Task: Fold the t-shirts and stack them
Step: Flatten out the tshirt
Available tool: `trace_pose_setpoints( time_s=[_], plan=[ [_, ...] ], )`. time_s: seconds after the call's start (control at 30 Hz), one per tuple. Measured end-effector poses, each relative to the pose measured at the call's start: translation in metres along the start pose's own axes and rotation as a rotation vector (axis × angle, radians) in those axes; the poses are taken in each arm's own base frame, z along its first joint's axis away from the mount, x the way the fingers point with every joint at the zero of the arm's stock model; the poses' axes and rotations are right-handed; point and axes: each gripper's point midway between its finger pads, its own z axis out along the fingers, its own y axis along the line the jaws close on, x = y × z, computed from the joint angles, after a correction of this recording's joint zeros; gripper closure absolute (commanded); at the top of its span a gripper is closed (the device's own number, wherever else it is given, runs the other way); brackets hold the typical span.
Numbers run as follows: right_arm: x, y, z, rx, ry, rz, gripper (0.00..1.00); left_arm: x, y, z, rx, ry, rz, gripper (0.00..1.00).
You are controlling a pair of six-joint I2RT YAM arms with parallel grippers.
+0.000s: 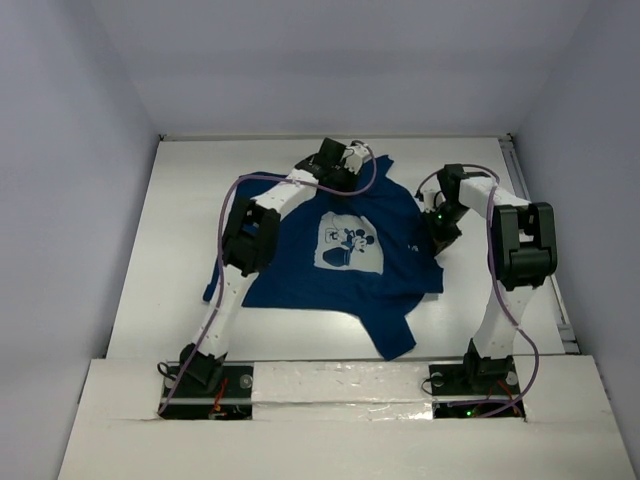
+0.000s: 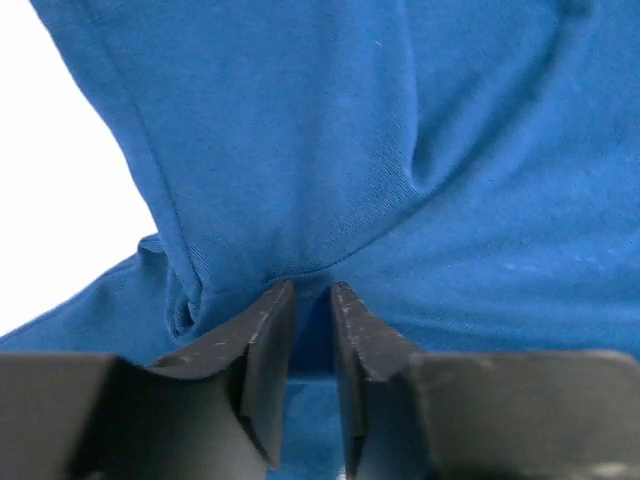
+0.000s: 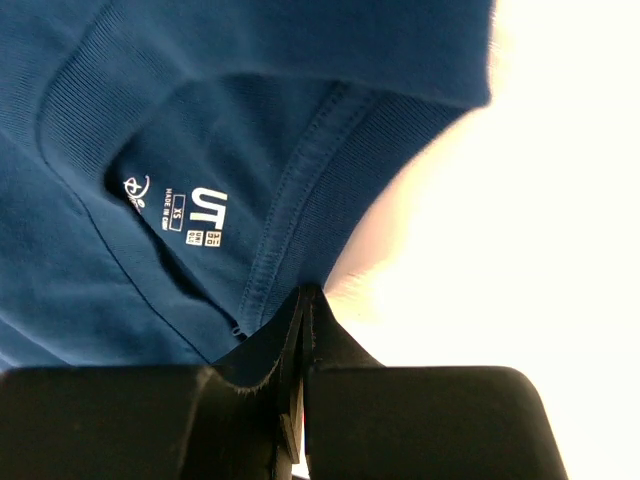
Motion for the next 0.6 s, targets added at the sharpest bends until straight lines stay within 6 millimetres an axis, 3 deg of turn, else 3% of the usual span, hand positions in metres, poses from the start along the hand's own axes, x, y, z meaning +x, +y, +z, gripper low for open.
trace_pose_setpoints(
  time_s=[0.27, 0.33, 0.43, 0.53, 0.6],
  plan=[
    [-0.003, -0.003, -0.001, 0.020, -0.012, 0.009, 1.00, -0.003, 0.016, -0.008, -0.018, 0.022, -0.021, 0.55],
    [-0.007, -0.005, -0.003, 0.032, -0.023, 0.010, 1.00, -0.013, 0.020, -0.006, -0.031, 0.011, -0.007, 0.53],
    [-0.014, -0.008, -0.008, 0.054, -0.058, 0.008, 0.90, -0.036, 0.031, 0.000, -0.062, -0.044, 0.015, 0.48],
    [-0.027, -0.011, -0.028, 0.097, -0.142, -0.007, 0.84, -0.041, 0.038, 0.000, -0.078, -0.061, 0.010, 0.45],
    [-0.041, -0.014, -0.053, 0.144, -0.236, -0.025, 0.84, -0.041, 0.043, 0.000, -0.089, -0.066, 0.005, 0.45]
  ],
)
